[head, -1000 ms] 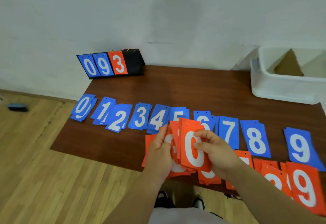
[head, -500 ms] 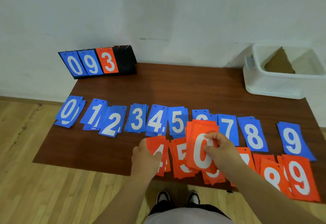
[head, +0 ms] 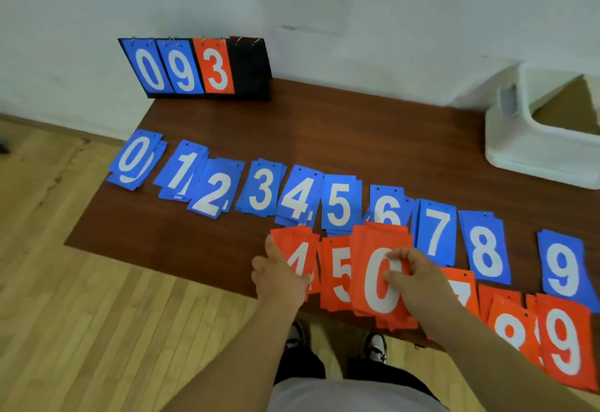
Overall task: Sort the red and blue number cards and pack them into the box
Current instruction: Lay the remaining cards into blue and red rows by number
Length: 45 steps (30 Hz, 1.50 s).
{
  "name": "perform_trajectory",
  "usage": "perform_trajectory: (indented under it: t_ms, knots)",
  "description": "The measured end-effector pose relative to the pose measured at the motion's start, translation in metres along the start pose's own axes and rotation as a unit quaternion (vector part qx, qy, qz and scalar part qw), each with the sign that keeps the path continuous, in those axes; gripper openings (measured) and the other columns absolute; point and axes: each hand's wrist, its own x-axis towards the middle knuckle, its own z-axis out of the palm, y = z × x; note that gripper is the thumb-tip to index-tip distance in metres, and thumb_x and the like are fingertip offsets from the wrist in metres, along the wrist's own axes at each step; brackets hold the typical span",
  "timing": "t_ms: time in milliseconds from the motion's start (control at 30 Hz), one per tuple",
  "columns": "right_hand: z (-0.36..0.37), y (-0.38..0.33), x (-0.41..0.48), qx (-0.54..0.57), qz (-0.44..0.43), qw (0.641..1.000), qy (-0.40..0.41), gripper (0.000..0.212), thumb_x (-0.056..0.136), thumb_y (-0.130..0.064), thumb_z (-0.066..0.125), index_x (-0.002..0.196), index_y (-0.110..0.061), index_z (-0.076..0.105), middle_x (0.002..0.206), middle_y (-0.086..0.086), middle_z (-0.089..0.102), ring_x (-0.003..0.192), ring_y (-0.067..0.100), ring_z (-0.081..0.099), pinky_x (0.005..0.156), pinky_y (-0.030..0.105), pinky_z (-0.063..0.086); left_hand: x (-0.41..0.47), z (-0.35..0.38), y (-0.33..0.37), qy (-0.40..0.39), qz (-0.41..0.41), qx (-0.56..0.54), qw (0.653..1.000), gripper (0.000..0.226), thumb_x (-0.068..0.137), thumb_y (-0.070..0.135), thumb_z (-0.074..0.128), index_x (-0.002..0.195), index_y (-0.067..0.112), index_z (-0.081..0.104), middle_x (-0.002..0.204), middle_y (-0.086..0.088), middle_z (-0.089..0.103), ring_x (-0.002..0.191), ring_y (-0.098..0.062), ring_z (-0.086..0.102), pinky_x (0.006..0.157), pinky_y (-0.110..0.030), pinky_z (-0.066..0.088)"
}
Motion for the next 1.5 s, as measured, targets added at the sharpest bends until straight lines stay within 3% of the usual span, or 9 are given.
perform_trajectory:
  t_ms: [167,267,567,733,867,1000,1300,1400,1500]
  knots:
    - [-0.015,0.004,0.014,-0.004,-0.015,0.999,-0.049,0.021,0.094,-0.021,0.068,0.102,-0.037,0.06,0.12,-0.008,0.057,0.098,0.014,0.059,0.077,0.033,0.056,-0.006,0.008,0.002,0.029,-0.041,-0.013,0.999,0.123,0.072,0.048,0.088,0.156,0.033,-0.002,0.135,-0.008,0.053,0.125,-0.036,0.051,0.102,-0.053,0.049]
    - [-0.024,0.007,0.019,0.004,-0.02,0.997,-0.074,0.022,0.094,-0.019,0.068,0.104,-0.037,0.06,0.119,-0.009,0.057,0.1,0.016,0.06,0.086,0.042,0.06,-0.01,0.009,0.005,0.035,-0.05,-0.049,0.997,0.119,0.077,0.041,0.087,0.159,0.031,0.001,0.13,-0.005,0.059,0.123,-0.034,0.056,0.099,-0.05,0.049]
    - [-0.026,-0.014,0.02,0.0,-0.036,0.988,-0.151,0.023,0.095,-0.021,0.068,0.106,-0.04,0.061,0.121,-0.009,0.055,0.105,0.021,0.061,0.086,0.041,0.06,-0.043,-0.012,-0.007,0.036,-0.001,-0.329,0.944,0.108,0.079,0.016,0.088,0.158,0.039,0.02,0.131,0.009,0.05,0.122,-0.016,0.053,0.098,-0.045,0.055]
    - [-0.003,-0.047,0.011,0.128,-0.015,0.968,-0.216,0.025,0.094,-0.008,0.068,0.11,-0.028,0.067,0.118,0.002,0.067,0.104,0.026,0.069,0.09,0.048,0.06,-0.069,-0.043,-0.006,0.016,0.058,-0.415,0.908,0.07,0.075,0.016,0.09,0.133,0.039,0.059,0.122,0.013,0.062,0.106,-0.01,0.065,0.077,-0.027,0.062]
    - [0.009,-0.068,0.006,0.173,0.0,0.955,-0.24,0.027,0.094,-0.003,0.066,0.11,-0.024,0.07,0.12,0.006,0.068,0.107,0.03,0.069,0.092,0.05,0.059,-0.078,-0.07,-0.002,0.004,0.101,-0.425,0.9,0.047,0.083,0.019,0.083,0.124,0.034,0.066,0.116,0.013,0.067,0.096,-0.009,0.07,0.075,-0.025,0.061]
    - [0.011,-0.08,0.002,0.186,0.025,0.953,-0.236,0.026,0.095,-0.003,0.064,0.11,-0.023,0.07,0.122,0.006,0.066,0.108,0.033,0.068,0.09,0.052,0.059,-0.077,-0.093,0.0,-0.027,0.144,-0.392,0.908,0.017,0.101,0.035,0.06,0.114,0.045,0.066,0.113,0.015,0.072,0.097,-0.004,0.071,0.083,-0.031,0.062]
    - [0.017,-0.076,-0.018,0.242,0.064,0.95,-0.188,0.026,0.094,-0.003,0.066,0.108,-0.024,0.071,0.129,0.008,0.059,0.116,0.039,0.061,0.091,0.058,0.057,-0.063,-0.105,0.015,-0.195,0.208,-0.296,0.912,0.037,0.106,0.057,0.027,0.137,0.06,0.048,0.126,0.041,0.046,0.121,0.012,0.047,0.108,-0.022,0.036]
    - [0.018,-0.07,-0.03,0.274,0.06,0.95,-0.135,0.026,0.093,-0.001,0.066,0.109,-0.021,0.07,0.122,0.008,0.064,0.109,0.036,0.064,0.087,0.054,0.06,-0.054,-0.091,0.031,-0.274,0.151,-0.353,0.882,0.041,0.089,0.081,0.045,0.124,0.064,0.06,0.134,0.018,0.064,0.124,-0.006,0.062,0.109,-0.038,0.048]
    - [0.009,-0.057,-0.037,0.266,0.037,0.962,-0.05,0.026,0.093,0.002,0.064,0.111,-0.017,0.066,0.112,0.001,0.066,0.098,0.026,0.066,0.079,0.042,0.062,-0.044,-0.071,0.034,-0.293,0.152,-0.359,0.873,0.049,0.096,0.075,0.04,0.139,0.054,0.053,0.132,0.006,0.067,0.119,-0.017,0.067,0.101,-0.043,0.054]
